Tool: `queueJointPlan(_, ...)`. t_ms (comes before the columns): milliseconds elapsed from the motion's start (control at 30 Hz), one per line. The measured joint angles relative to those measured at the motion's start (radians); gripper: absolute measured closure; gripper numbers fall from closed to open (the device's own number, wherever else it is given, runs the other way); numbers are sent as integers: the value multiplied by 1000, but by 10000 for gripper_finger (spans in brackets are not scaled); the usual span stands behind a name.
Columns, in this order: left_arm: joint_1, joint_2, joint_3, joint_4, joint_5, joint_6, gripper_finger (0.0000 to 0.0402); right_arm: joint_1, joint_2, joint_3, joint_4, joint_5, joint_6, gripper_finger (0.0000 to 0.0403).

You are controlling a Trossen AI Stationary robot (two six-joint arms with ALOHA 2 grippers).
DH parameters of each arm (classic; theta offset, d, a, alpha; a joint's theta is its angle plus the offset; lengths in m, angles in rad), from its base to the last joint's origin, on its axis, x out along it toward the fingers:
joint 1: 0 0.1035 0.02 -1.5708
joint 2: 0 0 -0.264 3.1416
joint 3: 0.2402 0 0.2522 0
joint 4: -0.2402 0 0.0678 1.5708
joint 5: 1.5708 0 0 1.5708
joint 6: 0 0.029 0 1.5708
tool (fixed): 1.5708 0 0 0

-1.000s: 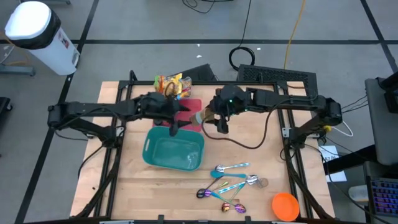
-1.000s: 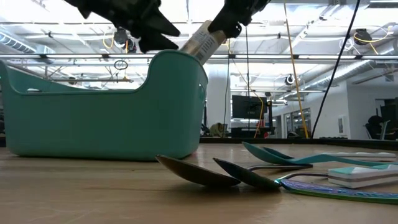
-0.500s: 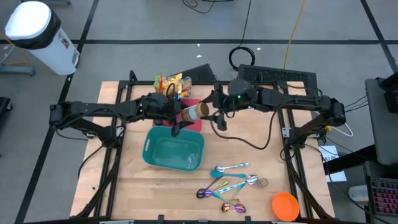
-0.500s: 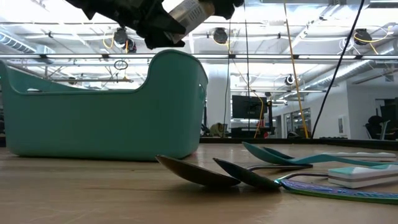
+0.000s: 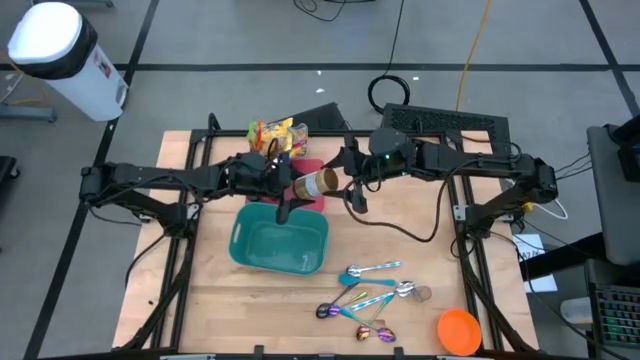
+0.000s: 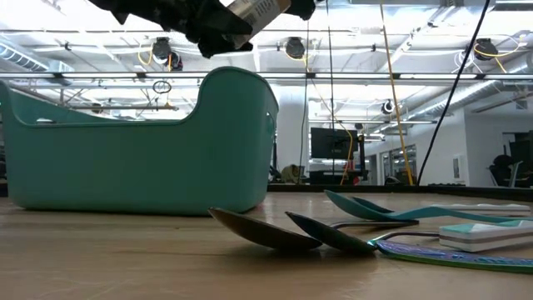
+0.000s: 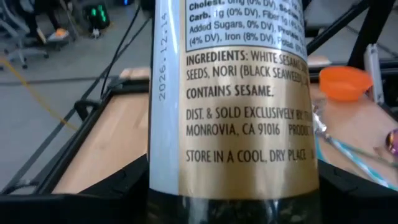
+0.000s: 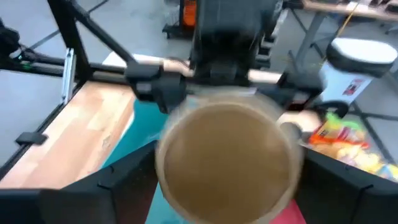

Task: Pick & Place Food Item
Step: Put the gold seasoning bottle into the red bin

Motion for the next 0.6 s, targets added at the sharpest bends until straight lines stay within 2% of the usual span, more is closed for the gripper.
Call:
queueJointPlan(100, -1, -2, 0, 25, 8, -6, 134, 1, 5, -2, -33, -3, 50, 71)
queueJointPlan(167, 0, -1, 0, 35, 7, -5, 134, 1, -2, 5, -75, 1, 17, 61)
queueJointPlan(233, 1, -1, -2, 53, 6, 3, 134, -7, -24, 23, -152, 33, -30, 55)
queueJointPlan(367, 11, -2, -49, 189, 14, 30, 134, -16, -106, 21, -320, 124, -55, 52)
queueJointPlan(433, 32, 4, -102, 299, 45, 35, 134, -16, -147, -17, -367, 125, -22, 56)
queueJointPlan(500, 59, 31, -157, 479, 110, 8, 134, -15, -197, -98, -349, 124, 23, 60)
queueJointPlan(600, 97, 104, -206, 756, 204, -94, 134, -16, -274, -290, -133, 125, 57, 67)
